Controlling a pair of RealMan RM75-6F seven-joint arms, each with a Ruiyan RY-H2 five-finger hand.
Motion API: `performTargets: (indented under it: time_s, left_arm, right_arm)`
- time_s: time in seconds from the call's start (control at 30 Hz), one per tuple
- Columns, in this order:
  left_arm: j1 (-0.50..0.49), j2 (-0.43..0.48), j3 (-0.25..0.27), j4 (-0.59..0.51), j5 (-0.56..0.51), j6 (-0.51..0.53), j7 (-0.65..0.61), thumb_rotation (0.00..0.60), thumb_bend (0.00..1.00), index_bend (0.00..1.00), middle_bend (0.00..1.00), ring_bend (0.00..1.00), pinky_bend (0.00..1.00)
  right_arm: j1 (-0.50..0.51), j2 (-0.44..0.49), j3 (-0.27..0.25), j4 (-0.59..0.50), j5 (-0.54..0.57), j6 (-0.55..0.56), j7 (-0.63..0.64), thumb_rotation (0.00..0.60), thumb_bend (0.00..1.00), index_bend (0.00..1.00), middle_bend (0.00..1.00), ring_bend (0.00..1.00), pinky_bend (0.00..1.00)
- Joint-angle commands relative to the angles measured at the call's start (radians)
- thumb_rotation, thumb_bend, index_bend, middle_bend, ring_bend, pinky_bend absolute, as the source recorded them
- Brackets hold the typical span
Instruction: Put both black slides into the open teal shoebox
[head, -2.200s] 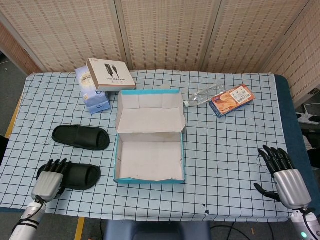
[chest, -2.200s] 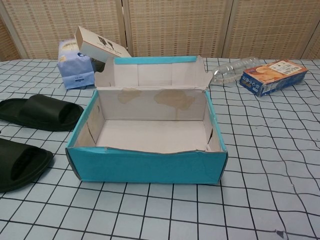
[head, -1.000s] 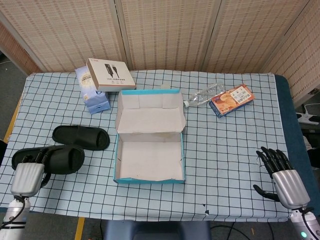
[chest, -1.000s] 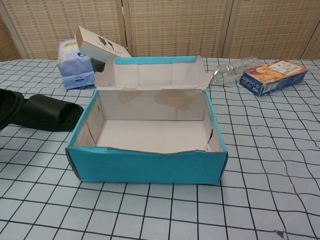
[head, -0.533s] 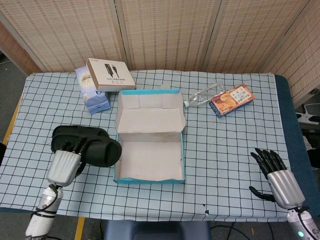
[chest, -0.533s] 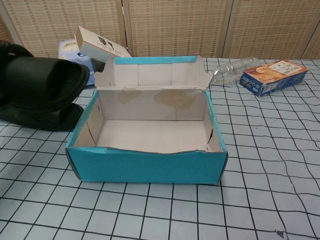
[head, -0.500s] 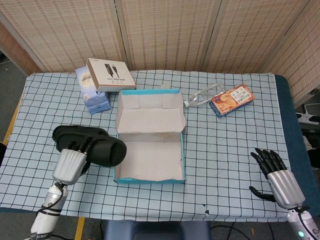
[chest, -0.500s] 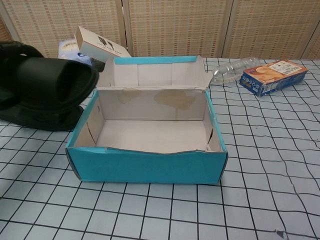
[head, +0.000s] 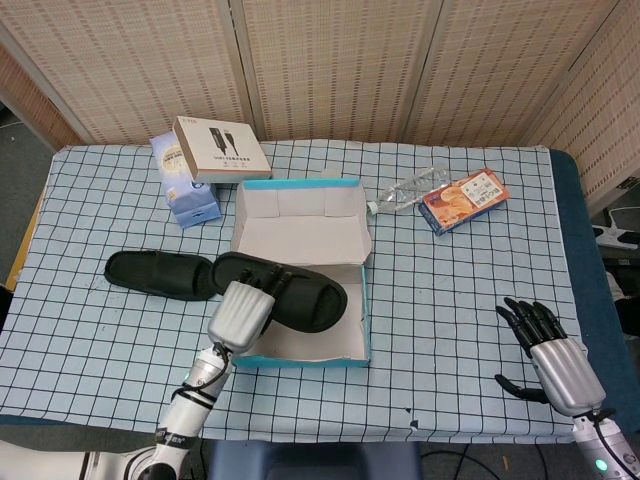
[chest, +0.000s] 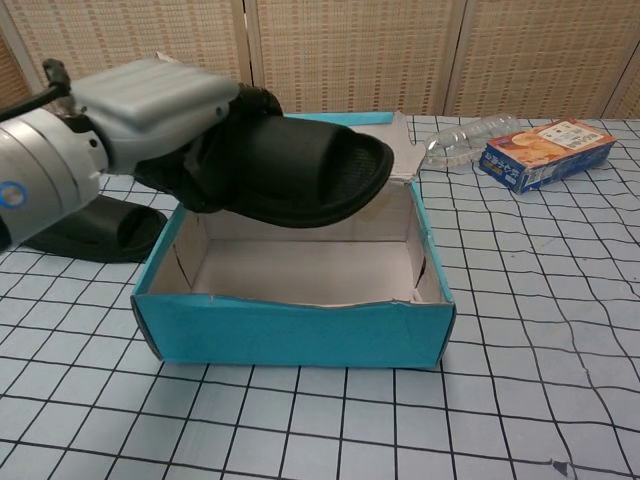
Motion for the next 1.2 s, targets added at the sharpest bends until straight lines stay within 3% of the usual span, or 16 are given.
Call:
performTargets:
  time_s: [0.03,0.33,0.53,0.77,1.2]
  left_arm:
    - [-0.085,-0.098,-0.026,0.03,-0.124,0.009,0.093,0.6,0.36,0.44,0.63,0.48,0.32]
    - [-0.221,-0.234,-0.073,0.114,-0.262,0.069,0.188,0.6,0.36,0.45,0.71,0.61,0.42]
    - [-0.276,-0.242,-0.134,0.174,-0.378,0.095,0.199,0.6,0.36,0.47,0.74,0.65,0.43]
    - [-0.312,-0.245,-0.178,0.146,-0.524,0.143,0.192,0.6,0.36,0.51,0.82,0.73,0.52]
    - [-0.396,-0.271,-0.198,0.224,-0.648,0.183,0.161,0.578,0.36,0.51,0.86,0.76,0.54]
  right_arm:
    - [0.0,0.005,0.0,0.0,0.0,0.004,0.011,0.526,0.14,0.0,0.0,0.0,0.0]
    - [0.006,0.017,-0.006,0.007,-0.008,0.0,0.049,0.526,0.14,0.0,0.0,0.0,0.0]
    - [0.007,0.024,-0.009,0.013,-0.012,0.004,0.07,0.527,0.14,0.0,0.0,0.0,0.0]
    - [0.007,0.023,-0.009,0.011,-0.008,0.004,0.067,0.527,0.14,0.0,0.0,0.0,0.0]
    - [0.004,0.031,-0.015,0.014,-0.021,0.016,0.086,0.525,0.14,0.0,0.0,0.0,0.0]
